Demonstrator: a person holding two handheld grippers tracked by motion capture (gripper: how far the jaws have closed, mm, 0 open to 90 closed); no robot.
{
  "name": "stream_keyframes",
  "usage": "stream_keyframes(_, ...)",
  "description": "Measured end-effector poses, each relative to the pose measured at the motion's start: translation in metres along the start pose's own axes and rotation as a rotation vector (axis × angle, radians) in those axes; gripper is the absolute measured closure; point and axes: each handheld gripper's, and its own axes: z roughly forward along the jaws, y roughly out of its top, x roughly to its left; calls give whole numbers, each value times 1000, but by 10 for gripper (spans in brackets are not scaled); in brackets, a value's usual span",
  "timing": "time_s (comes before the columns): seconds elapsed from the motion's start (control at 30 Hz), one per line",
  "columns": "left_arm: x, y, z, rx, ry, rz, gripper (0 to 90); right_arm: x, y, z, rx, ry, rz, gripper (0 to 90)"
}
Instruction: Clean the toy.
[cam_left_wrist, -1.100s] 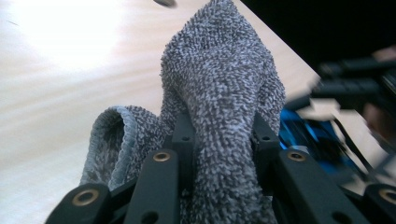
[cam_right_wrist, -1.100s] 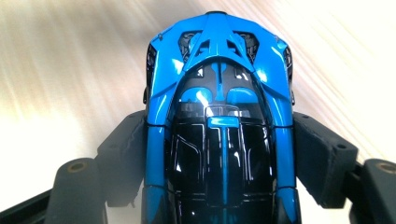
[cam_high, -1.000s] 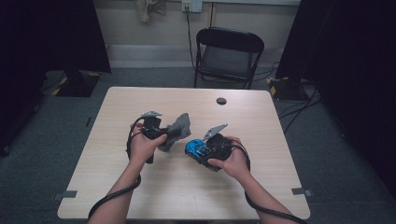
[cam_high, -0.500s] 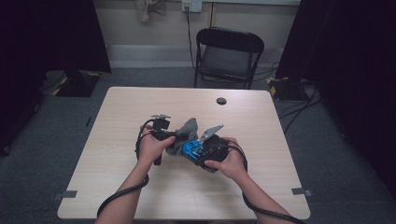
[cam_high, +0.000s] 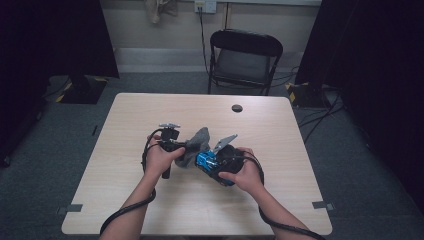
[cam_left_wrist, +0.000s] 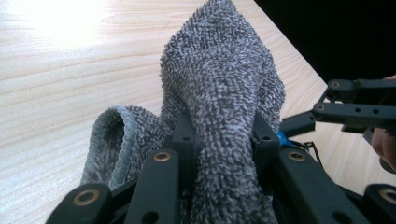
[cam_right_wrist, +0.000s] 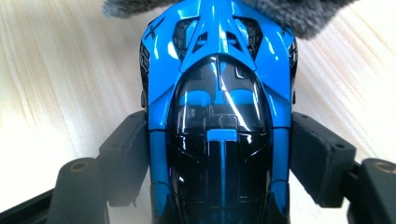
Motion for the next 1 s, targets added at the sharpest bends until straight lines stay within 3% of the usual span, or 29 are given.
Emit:
stream_keyframes(0.4,1,-12,-13,20,-21,15,701,-14,-6,-1,2,-19,54,273)
stream_keyframes(0.63,0,-23,-14,97,-72,48,700,-26,-8,-9,-5,-32,92,272)
stream_keyframes(0.7,3,-26,-14,111,-56,44,700,-29,-10,-12,-12,-33,106,273)
stream_keyframes(0.77,8,-26,-14,82,-23,24,699,-30,-10,-15,-24,-34,110,273)
stream_keyframes(0.83,14,-24,-15,50,69,31,698,-31,-9,-18,-38,-32,117,273)
stream_keyframes(0.93,17,-21,-11,29,145,55,697,-27,-5,-22,-48,-20,108,273)
stream_keyframes(0.97,15,-20,-8,31,143,62,698,-26,-3,-22,-49,-19,99,273)
stream_keyframes(1.0,12,-20,-4,35,110,65,698,-25,-1,-23,-54,-23,99,273)
